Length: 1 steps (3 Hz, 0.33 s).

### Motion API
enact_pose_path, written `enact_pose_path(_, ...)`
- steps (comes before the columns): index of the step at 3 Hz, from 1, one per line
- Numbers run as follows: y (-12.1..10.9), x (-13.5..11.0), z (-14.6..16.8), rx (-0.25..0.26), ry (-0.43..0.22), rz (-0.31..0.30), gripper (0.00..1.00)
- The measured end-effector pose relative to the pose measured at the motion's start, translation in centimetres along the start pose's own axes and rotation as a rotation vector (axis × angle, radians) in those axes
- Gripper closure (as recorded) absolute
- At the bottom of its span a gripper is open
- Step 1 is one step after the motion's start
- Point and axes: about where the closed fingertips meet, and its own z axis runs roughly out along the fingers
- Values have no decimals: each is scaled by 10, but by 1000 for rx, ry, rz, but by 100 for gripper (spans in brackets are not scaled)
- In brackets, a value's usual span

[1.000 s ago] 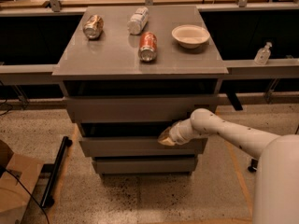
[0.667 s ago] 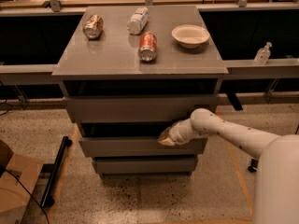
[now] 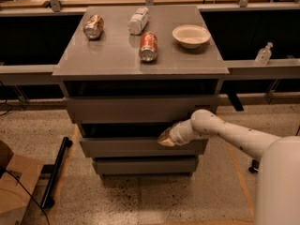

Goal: Close middle drawer

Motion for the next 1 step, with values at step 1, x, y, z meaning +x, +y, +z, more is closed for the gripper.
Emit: enact_pose_path(1, -6, -1, 3, 30, -25, 7, 100)
